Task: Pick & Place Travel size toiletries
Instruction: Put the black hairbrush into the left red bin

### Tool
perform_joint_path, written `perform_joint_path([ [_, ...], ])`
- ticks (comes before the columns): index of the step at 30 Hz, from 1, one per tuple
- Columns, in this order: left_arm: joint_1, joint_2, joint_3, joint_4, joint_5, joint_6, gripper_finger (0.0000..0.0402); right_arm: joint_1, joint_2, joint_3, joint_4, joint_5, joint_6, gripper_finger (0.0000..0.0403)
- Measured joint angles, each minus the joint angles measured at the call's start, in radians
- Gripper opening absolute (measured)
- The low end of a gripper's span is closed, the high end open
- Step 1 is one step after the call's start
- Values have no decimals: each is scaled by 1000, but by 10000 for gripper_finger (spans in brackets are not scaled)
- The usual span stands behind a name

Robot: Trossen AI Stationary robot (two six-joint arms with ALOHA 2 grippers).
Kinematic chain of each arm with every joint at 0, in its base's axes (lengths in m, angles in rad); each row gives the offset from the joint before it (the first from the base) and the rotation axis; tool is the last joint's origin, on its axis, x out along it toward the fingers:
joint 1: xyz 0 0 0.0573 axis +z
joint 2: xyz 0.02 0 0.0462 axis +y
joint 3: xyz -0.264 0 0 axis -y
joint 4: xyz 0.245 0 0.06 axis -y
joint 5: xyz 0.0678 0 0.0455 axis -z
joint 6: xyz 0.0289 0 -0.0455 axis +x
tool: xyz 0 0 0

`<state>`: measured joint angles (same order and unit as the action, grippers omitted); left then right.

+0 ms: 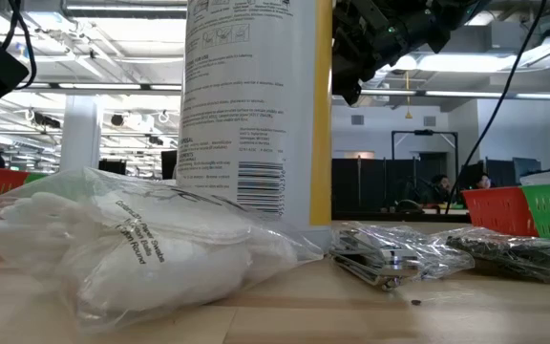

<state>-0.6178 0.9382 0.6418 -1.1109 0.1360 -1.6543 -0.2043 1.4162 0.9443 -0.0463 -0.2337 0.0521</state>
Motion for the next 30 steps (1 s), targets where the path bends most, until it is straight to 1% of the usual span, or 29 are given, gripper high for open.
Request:
perform_joint_path([
  [7,0,0,0,-2,-1,27,161,0,0,0,5,0,0,134],
  [18,18,-19,0,-5,-14,79,107,0,0,0,32,0,0,133],
  [25,60,-92,0,-5,-51,79,105,0,0,0,32,0,0,135],
  [30,63,-66,0,-5,-61,84,103,8,0,0,30,0,0,137],
])
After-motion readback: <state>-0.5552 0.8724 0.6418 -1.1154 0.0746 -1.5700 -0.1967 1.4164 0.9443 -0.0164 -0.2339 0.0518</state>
